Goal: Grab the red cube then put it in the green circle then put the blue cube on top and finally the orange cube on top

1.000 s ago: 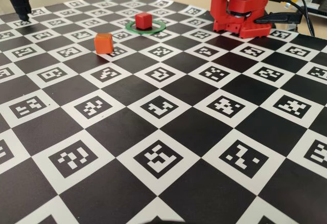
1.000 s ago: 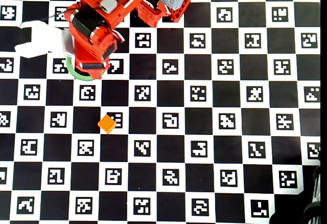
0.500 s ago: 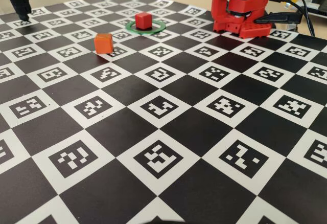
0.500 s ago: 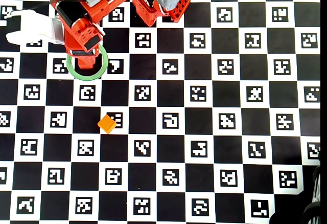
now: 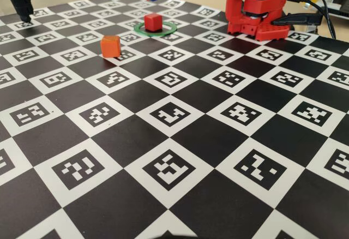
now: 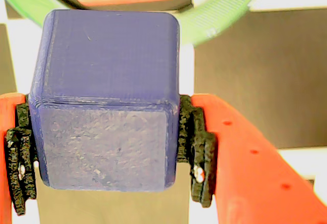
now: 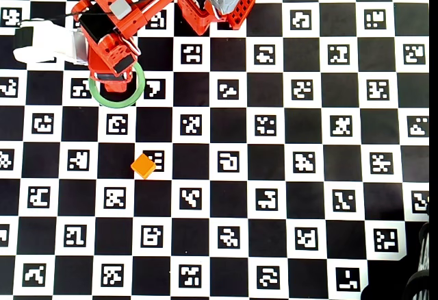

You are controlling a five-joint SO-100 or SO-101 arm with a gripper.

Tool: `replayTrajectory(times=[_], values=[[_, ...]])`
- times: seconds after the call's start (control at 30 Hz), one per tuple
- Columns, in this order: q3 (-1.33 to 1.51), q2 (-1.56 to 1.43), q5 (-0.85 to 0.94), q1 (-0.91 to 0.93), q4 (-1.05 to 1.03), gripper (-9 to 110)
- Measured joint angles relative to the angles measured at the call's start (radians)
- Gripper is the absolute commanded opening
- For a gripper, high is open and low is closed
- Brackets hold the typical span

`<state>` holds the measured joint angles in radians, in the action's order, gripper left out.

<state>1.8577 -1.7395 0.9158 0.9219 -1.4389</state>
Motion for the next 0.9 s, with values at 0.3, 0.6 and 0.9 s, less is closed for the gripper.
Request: replayTrajectory(times=[0.3,0.6,0.9], values=[[0.031,0.0,0.044,0.0,0.021,-1],[0.109,0.0,0.051,0.02,0.126,-1],[0.186,0.0,0.06,0.035,0.209,-1]])
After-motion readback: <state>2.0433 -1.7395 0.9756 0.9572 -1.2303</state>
